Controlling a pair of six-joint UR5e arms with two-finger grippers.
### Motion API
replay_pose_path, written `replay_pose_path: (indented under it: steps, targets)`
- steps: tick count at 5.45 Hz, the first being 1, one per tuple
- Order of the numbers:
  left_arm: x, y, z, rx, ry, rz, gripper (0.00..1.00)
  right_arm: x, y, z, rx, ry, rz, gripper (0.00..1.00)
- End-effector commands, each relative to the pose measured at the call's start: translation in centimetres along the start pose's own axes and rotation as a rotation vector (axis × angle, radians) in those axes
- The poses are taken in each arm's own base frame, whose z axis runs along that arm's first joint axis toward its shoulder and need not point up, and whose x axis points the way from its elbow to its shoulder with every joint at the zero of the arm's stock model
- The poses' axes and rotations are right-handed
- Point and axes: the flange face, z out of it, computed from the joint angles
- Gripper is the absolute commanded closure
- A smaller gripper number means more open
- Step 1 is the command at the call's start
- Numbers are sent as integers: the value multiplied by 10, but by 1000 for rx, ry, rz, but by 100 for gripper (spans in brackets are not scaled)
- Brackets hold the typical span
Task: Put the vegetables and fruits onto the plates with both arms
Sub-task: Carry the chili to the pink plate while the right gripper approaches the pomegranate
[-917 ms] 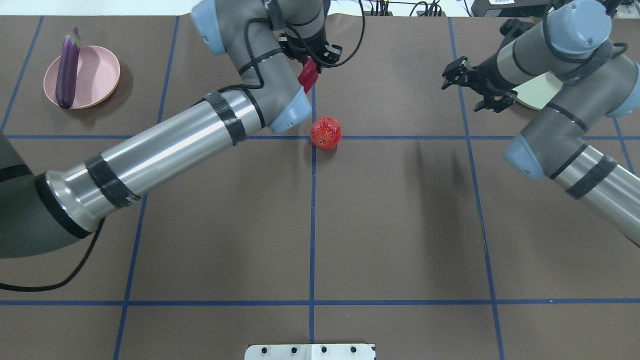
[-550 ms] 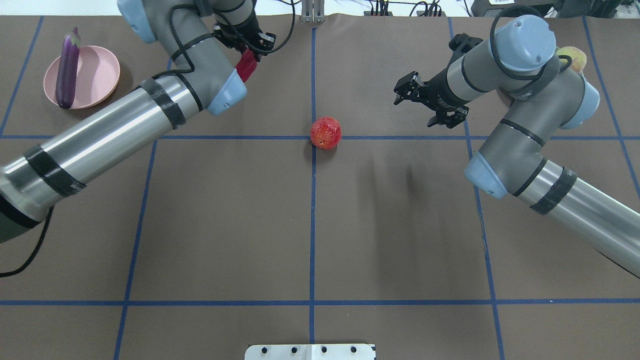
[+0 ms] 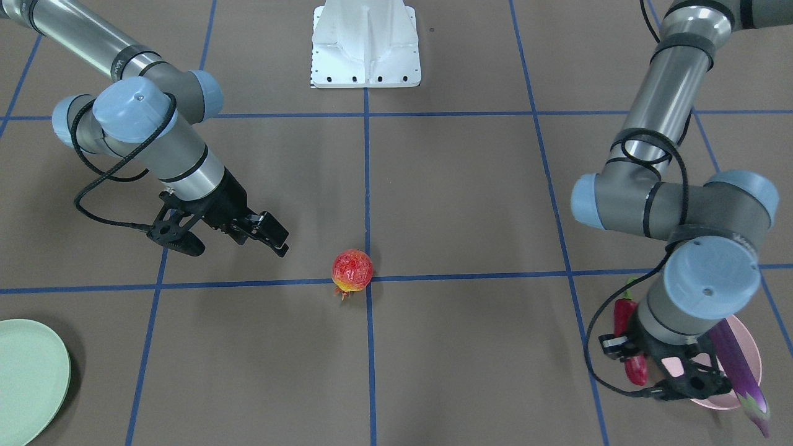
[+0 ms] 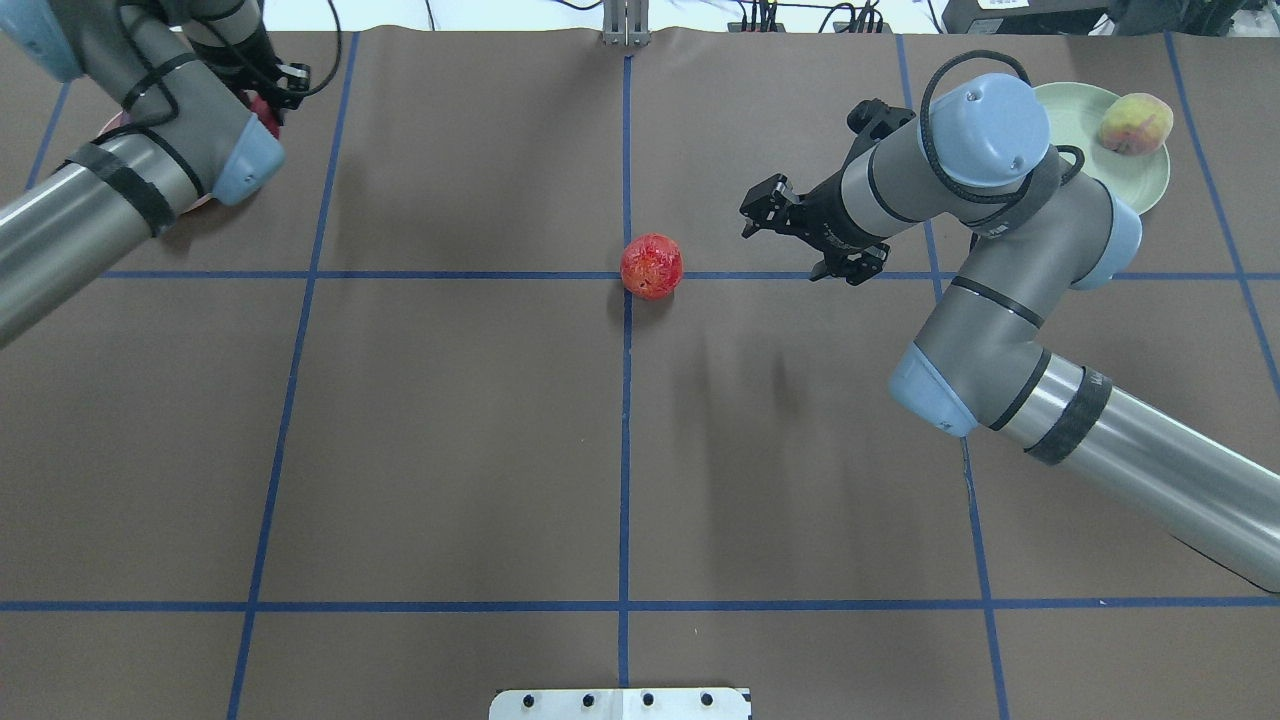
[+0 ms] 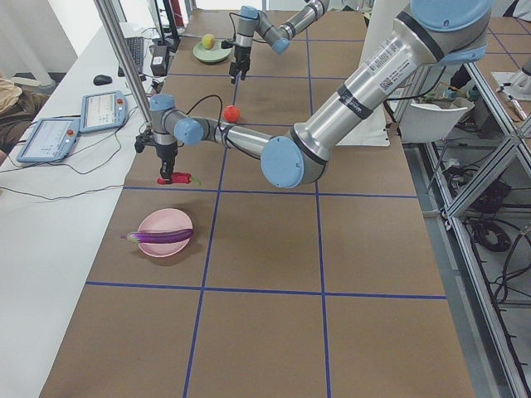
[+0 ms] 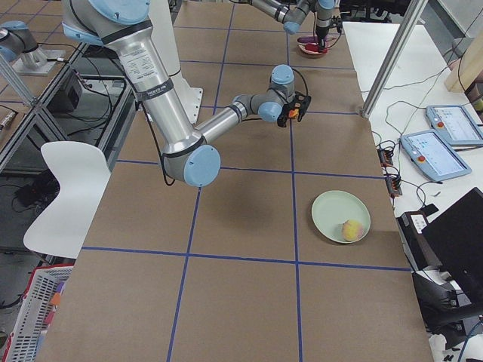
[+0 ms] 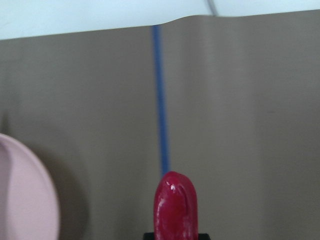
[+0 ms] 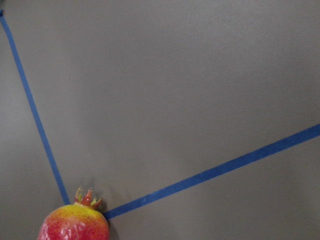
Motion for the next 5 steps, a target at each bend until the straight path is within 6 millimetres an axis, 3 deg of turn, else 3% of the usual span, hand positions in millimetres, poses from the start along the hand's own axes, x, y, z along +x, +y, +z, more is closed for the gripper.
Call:
replay_pose_path:
  steps: [1,2,4,5]
  targets:
    - [-74,-13,30,-47,-70,-114,100,-6,5,0,4,-7,-2,0]
    - [-80,-12,42,-61,-84,-123,98,-9,6,0,10,-10,-2,0]
    - [-80,-13,40,-52,-77,-118,72,-11,10,2,15,-13,-1,0]
    - [-89,-20,34,-37,-77,-120,1,-13,12,3,18,-15,-4,0]
